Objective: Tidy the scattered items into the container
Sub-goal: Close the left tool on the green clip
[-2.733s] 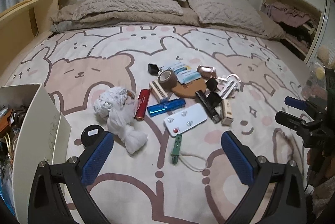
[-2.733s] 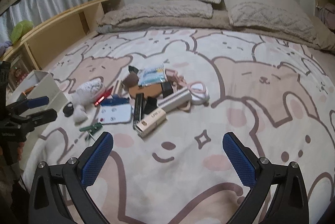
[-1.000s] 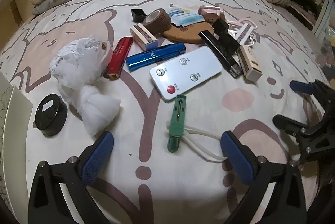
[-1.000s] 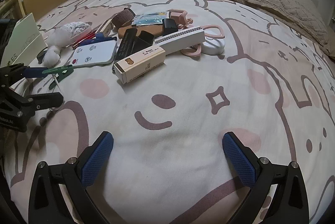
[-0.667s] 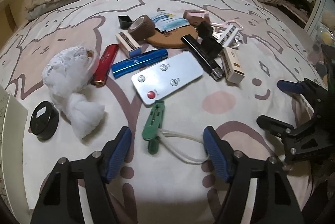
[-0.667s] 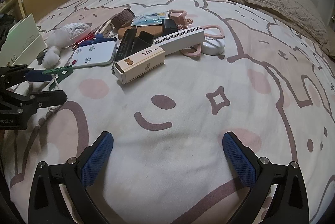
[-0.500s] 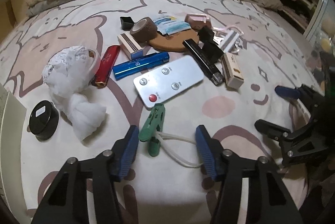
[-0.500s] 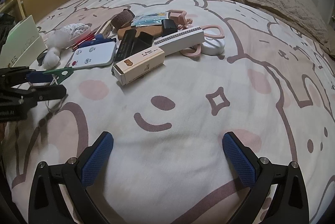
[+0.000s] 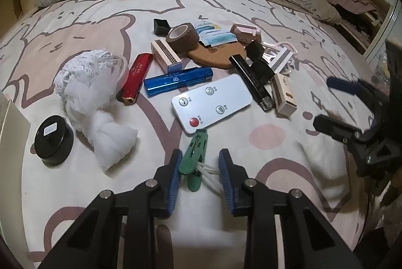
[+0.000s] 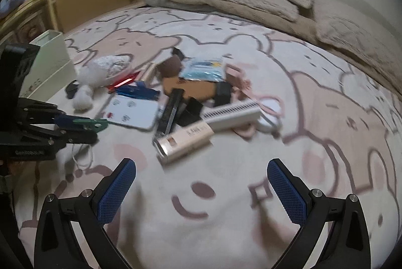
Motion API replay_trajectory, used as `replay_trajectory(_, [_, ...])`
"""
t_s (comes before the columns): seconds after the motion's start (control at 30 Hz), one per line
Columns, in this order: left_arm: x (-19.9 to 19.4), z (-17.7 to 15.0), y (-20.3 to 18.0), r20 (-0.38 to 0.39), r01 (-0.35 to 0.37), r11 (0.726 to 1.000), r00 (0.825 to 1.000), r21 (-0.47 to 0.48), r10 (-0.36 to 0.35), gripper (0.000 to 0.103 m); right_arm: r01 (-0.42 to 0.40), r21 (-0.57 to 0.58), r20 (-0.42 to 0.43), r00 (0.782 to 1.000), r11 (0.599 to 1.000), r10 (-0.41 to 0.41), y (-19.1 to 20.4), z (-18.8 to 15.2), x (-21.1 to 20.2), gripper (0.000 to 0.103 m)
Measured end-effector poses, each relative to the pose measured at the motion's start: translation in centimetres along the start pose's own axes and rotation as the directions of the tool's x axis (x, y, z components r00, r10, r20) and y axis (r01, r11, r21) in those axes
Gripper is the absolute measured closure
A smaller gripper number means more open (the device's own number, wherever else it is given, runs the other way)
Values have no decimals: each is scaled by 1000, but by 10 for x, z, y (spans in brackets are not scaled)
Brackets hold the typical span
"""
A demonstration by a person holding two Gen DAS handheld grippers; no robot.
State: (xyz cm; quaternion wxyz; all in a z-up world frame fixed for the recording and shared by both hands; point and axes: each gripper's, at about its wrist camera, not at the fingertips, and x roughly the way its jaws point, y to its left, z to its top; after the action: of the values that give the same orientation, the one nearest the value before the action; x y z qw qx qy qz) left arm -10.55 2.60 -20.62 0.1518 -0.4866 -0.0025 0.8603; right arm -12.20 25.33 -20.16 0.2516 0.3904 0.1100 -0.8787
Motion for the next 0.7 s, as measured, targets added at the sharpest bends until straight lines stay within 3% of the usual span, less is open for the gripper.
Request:
replay_trajectory(0.1, [-1,-2,-1,-6,4,1000,1000,4,-4,80,-59,-20,-11,998,998,59,0,9,10,0])
replay_trajectory(0.33, [-2,-6,-9,-18,11,999,1000,45,-10,80,-139,-6,-55,989,990,139,-1,21,34,0])
replay_trajectory(0.7, [-6,-10,-7,-33,30,1000,999,6,-29,80,-227,-68,-82,972,972,221,15,19,44,0])
